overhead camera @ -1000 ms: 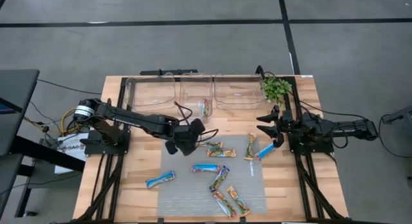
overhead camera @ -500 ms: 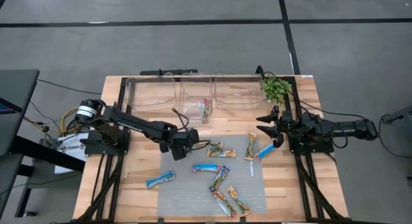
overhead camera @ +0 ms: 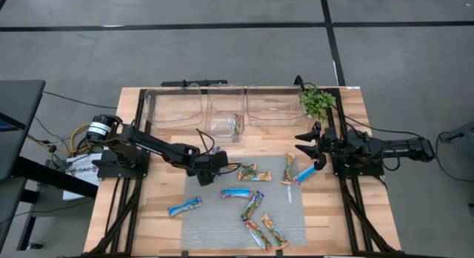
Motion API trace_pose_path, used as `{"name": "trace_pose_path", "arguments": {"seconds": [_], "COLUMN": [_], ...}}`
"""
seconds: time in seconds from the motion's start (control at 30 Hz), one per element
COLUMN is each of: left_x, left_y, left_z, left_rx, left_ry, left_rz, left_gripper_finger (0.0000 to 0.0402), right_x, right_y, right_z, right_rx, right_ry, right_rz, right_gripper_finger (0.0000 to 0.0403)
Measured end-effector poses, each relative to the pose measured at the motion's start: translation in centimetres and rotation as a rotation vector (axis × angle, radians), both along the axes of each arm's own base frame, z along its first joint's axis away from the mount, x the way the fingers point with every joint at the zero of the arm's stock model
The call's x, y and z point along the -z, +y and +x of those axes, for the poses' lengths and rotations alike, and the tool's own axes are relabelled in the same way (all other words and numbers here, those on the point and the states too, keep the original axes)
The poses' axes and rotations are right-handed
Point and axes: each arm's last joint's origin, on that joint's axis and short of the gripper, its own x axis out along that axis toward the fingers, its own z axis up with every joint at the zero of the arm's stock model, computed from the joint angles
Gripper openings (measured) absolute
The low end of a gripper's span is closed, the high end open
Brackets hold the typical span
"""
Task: Pick and place Granola Bars by type
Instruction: Put the blue granola bar into the right transparent bin
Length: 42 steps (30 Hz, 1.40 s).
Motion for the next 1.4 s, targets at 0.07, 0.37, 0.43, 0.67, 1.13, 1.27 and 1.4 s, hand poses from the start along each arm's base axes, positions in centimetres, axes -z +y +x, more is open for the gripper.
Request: {"name": "trace_pose_path", "arguments": {"seconds": [0.07, 0.37, 0.43, 0.67, 1.13, 1.27, 1.4], "left_x": [0.1, 0.2, 0.2, 0.0, 1.9, 2.2, 2.2], "left_y": [0.0, -0.1, -0.2, -0.1, -0.3, -0.3, -0.3], "left_z": [-0.1, -0.4, -0.3, 0.0, 1.8, 2.0, 2.0], "left_rx": [0.016, 0.065, 0.071, 0.064, 0.062, 0.034, 0.036], "left_ry": [0.014, 0.058, 0.05, 0.017, -0.059, -0.077, -0.077], "left_rz": [0.011, -0.034, -0.032, 0.008, 0.013, 0.066, 0.061], "left_gripper_finger": [0.0169, 0.0169, 0.0169, 0.0169, 0.0169, 0.0169, 0.0169], "right_x": [0.0, 0.0, 0.0, 0.0, 0.0, 0.1, 0.1], "right_y": [0.0, 0.0, 0.0, 0.0, 0.0, 0.0, 0.0], "right_z": [0.0, 0.0, 0.0, 0.0, 0.0, 0.0, 0.0], "right_rx": [0.0, 0.0, 0.0, 0.0, 0.0, 0.0, 0.0], "right_ry": [0.0, 0.0, 0.0, -0.001, 0.001, 0.006, 0.01], "right_rz": [0.0, 0.0, 0.0, 0.0, 0.0, 0.0, 0.0], "right_gripper_finger": [0.0182, 0.0182, 0.0183, 0.018, 0.018, 0.0182, 0.0182]}}
